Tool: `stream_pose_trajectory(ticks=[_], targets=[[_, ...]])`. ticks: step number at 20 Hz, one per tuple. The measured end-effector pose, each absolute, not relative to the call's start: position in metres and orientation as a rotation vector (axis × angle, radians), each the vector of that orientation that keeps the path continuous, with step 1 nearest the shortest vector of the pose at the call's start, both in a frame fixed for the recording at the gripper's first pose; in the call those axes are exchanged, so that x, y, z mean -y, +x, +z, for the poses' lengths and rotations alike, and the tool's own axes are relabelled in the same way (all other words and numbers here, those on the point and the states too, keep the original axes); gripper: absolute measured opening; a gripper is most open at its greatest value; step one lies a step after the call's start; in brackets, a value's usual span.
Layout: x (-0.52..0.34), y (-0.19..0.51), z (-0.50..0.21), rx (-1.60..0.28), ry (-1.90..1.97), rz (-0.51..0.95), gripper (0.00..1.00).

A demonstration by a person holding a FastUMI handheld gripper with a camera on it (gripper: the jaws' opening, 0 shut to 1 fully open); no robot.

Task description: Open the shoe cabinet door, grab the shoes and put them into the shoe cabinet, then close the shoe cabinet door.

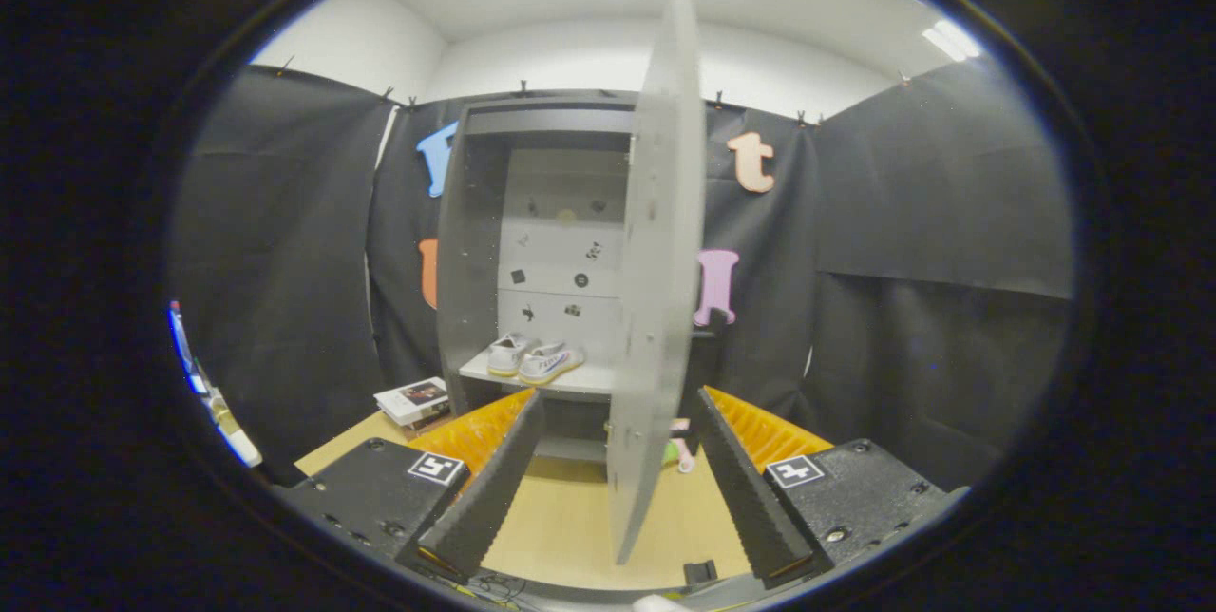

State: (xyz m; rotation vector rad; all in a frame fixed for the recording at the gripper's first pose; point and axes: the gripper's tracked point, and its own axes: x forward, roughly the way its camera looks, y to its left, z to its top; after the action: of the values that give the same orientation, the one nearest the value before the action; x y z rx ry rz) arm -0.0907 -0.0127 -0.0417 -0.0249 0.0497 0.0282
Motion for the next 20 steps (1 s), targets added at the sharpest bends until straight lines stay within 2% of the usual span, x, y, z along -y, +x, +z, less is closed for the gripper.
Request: stream_pose_trajectory(ticks=[4,10,20], targets=[[0.075,-0.088,-0.061,-0.080,0.029,-0.016,1.00],[0.111,-0.044,-0.084,-0.104,0.069,0.016,0.99],[0.103,0.027,-0.063,-0.057,0.087,0.172,0.99]])
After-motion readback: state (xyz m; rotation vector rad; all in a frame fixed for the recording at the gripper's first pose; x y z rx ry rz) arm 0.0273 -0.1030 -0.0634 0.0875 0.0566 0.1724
